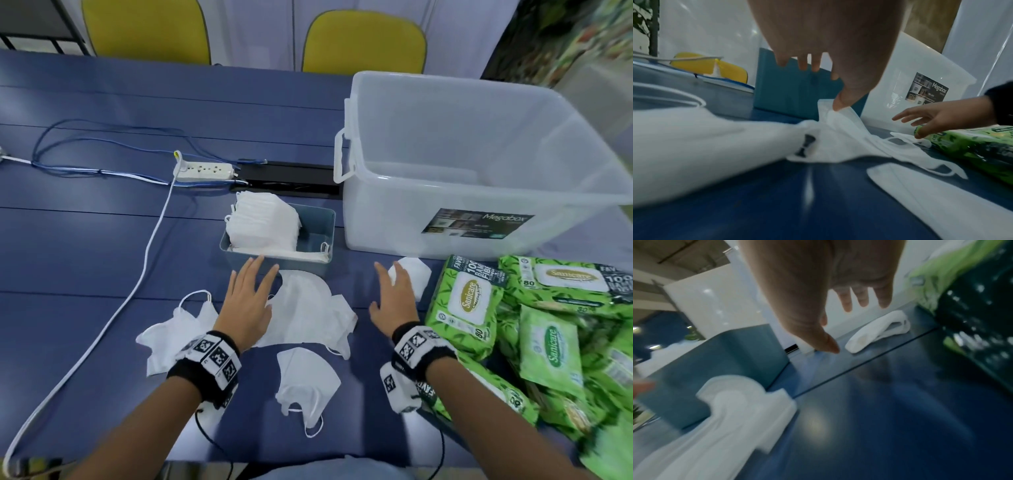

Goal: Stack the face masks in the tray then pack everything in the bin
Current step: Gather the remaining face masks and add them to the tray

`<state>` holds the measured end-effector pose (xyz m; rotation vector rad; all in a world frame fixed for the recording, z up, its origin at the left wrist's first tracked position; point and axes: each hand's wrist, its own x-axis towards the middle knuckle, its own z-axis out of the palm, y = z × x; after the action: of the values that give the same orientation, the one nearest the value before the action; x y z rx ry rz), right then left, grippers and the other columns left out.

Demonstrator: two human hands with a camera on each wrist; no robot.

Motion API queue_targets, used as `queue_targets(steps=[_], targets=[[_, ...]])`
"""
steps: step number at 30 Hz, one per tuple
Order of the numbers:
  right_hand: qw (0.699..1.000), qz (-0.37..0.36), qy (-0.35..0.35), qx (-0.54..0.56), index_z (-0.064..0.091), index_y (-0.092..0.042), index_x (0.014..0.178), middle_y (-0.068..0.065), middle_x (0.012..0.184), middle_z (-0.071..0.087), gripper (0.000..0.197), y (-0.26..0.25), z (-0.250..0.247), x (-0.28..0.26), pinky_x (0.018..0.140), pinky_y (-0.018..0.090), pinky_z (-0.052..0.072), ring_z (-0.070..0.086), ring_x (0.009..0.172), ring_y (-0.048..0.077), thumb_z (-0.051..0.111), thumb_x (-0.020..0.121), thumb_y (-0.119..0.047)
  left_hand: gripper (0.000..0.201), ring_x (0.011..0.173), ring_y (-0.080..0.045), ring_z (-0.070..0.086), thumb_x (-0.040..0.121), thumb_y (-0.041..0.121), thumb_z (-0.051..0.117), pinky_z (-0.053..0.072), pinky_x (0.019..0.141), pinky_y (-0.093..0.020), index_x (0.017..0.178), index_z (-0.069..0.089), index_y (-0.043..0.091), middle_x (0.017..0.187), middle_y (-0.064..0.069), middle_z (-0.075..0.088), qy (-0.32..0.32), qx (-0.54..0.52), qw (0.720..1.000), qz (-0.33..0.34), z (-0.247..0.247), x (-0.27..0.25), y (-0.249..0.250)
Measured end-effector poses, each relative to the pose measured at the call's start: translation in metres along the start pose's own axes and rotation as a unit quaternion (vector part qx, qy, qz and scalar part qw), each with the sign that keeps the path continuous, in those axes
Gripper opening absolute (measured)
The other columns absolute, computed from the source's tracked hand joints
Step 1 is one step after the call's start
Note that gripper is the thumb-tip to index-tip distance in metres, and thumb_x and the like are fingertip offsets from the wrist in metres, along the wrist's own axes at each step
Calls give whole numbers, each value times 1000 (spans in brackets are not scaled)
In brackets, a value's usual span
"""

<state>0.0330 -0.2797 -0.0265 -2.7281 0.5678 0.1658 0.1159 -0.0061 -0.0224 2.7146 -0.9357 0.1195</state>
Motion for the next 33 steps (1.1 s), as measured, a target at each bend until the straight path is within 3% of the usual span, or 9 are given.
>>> queue_targets(steps=[4,7,11,15,18,20,25,29,33], targets=[[991,103,-73,-38,20,-25,149,12,158,0,77,16,-16,22,114,48,25,3,144,36,61,86,-10,73,128,-46,43,62,-1,75,29,101,-65,130,51,6,137,-26,44,-72,-24,997,-23,18,-18,14],[983,110,-129,-73,25,-28,148,10,157,3,72,22,-26,34,110,44,32,19,140,38,58,88,-7,62,140,-33,23,85,17,60,17,115,-50,142,36,12,151,-16,24,-164,-49,980,-100,24,-17,22],[971,100,-171,-137,28,-30,148,17,148,23,66,21,-30,38,103,46,40,41,128,41,52,90,-7,75,134,-30,28,86,30,62,29,107,-44,148,23,15,146,-11,28,-184,-95,959,-194,29,-2,27],[969,83,-192,-131,29,-19,145,22,140,30,65,11,-31,35,92,43,46,50,116,44,55,87,-4,85,128,-31,41,80,15,67,35,102,-43,148,18,16,139,-11,40,-220,-164,930,-246,26,19,32],[971,74,-201,-105,39,-8,130,21,121,54,56,6,-33,33,76,36,46,58,104,37,66,81,-7,67,119,-31,51,76,4,63,42,98,-40,136,36,17,130,-9,54,-211,-228,915,-259,28,24,31],[965,75,-225,-116,48,-8,115,15,115,60,52,2,-36,30,75,33,47,60,99,31,78,75,-21,53,110,-31,56,74,1,62,46,92,-37,122,46,16,119,-9,59,-201,-246,910,-266,29,24,30],[963,58,-235,-118,60,-8,104,8,98,63,48,1,-38,25,70,29,46,58,85,25,78,73,-40,49,105,-26,52,67,11,79,43,85,-30,99,43,17,107,-6,47,-198,-282,898,-274,29,27,30],[962,46,-251,-101,63,-7,105,9,102,65,41,2,-48,23,65,30,51,63,88,26,81,72,-25,59,108,-24,51,74,31,79,39,84,-27,115,42,9,109,-4,48,-176,-346,867,-312,25,32,41],[959,33,-267,-92,70,-6,104,7,98,69,26,2,-65,21,54,18,50,68,81,23,69,79,0,66,109,-26,55,72,36,75,43,89,-30,125,44,11,116,-3,56,-178,-416,826,-336,29,41,50]])
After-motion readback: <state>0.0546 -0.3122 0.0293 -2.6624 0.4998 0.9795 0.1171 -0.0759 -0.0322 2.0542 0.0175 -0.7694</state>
